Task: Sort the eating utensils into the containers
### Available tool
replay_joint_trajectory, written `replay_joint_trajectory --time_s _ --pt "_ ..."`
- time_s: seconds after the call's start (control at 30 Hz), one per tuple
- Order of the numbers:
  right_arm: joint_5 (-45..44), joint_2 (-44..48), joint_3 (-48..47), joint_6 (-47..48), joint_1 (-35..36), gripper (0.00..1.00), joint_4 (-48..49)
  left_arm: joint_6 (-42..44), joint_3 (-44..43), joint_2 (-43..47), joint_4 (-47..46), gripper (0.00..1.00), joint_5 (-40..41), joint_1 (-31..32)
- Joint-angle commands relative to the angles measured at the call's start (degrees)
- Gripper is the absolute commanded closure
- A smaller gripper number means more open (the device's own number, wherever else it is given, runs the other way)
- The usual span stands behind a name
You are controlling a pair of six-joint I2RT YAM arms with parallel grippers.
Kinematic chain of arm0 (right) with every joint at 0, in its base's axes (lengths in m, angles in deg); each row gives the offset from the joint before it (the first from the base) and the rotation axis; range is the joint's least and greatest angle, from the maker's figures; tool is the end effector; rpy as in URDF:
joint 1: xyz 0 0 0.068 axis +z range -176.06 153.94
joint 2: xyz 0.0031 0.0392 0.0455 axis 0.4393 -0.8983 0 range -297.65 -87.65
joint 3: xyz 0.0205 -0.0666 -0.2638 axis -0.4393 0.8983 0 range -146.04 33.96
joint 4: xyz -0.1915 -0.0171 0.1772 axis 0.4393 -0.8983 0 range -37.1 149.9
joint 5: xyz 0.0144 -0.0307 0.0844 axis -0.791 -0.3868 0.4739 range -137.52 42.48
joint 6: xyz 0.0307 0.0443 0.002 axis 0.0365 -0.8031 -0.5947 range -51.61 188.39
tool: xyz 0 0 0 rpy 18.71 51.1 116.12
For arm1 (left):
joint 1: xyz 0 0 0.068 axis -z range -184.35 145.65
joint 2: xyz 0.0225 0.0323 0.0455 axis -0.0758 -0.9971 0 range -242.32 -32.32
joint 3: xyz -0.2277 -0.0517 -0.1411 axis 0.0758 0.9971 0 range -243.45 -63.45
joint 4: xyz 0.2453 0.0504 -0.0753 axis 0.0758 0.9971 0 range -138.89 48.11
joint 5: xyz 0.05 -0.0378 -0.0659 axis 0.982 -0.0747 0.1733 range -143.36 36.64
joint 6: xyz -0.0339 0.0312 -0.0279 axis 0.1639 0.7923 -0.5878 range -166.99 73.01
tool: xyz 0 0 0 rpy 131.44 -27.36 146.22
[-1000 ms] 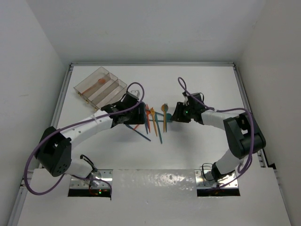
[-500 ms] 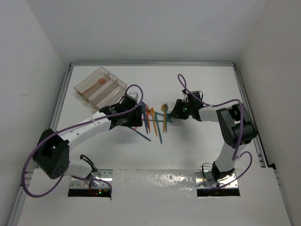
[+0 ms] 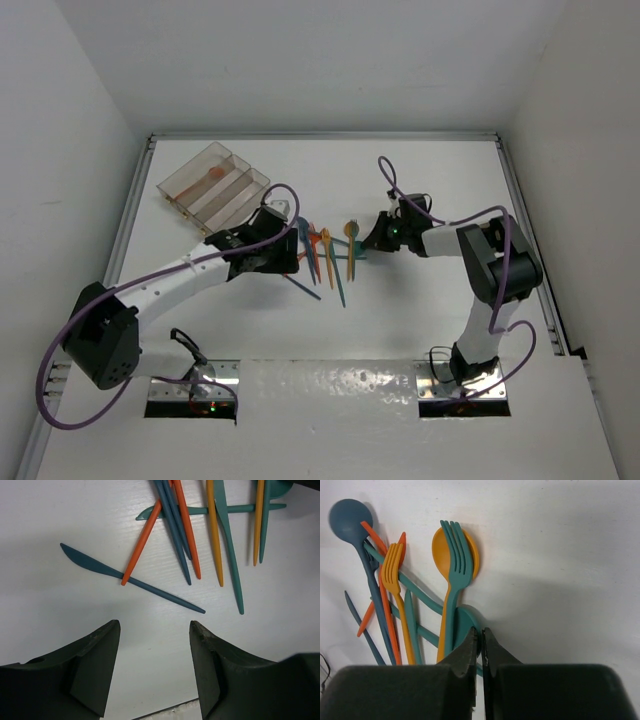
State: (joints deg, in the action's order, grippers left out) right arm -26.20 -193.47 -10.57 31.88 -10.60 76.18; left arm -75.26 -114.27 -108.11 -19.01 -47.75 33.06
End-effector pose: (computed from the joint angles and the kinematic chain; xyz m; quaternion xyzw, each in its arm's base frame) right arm 0.3225 0.1026 0.1056 0.0963 0.9056 0.3184 0.2632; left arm 0.2132 -0.1586 0.2310 0.0611 0.9503 -0.1243 0.2787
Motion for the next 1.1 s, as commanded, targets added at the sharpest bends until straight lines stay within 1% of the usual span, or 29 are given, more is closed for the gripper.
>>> replay_joint_trajectory --time_s 0.0,0.13,0.23,0.27,0.33,0.43,0.5,0.63,0.87,1.07 --pt "-0.49 2.28 0.06 2.66 -0.35 1.0 -0.79 1.02 0.82 2.49 -0.8 0.44 0.72 -0.23" --pt "-1.98 6.75 -1.34 5.92 -0.35 1.0 -6.41 1.38 1.17 3.01 -1.06 0.44 0.55 -0.23" --pt "-4.61 9.65 -4.5 9.43 -0.35 1.0 -15.02 1.9 1.08 3.37 -1.32 0.44 0.28 -0.23" --pt "-5.75 10.28 -6.25 10.49 -0.35 1.0 -19.57 2.25 1.08 3.45 -1.5 0.45 0.37 -0.23" --pt "-8.31 11.6 -7.76 12.77 -0.26 1.0 -25.73 2.61 0.99 3.63 -1.76 0.44 0.37 -0.23" --pt "-11.99 14.06 -9.08 14.97 -0.26 1.0 -31.28 3.22 1.08 3.54 -2.47 0.44 0.11 -0.23" --pt "-14.54 15.46 -9.34 16.29 -0.26 1.0 -33.75 3.57 1.26 3.54 -3.17 0.44 -0.16 -0.23" --pt "-16.75 17.31 -8.56 17.79 -0.17 1.0 -38.58 4.45 1.35 3.46 -4.05 0.44 -1.12 -0.23" --pt "-21.14 20.39 -6.44 18.75 -0.26 1.0 -43.16 5.86 1.17 3.37 -5.28 0.44 -1.74 -0.23" --pt "-27.64 22.41 -8.63 19.64 -0.17 1.0 -49.4 7.26 1.17 3.02 -7.21 0.44 -4.11 -0.23"
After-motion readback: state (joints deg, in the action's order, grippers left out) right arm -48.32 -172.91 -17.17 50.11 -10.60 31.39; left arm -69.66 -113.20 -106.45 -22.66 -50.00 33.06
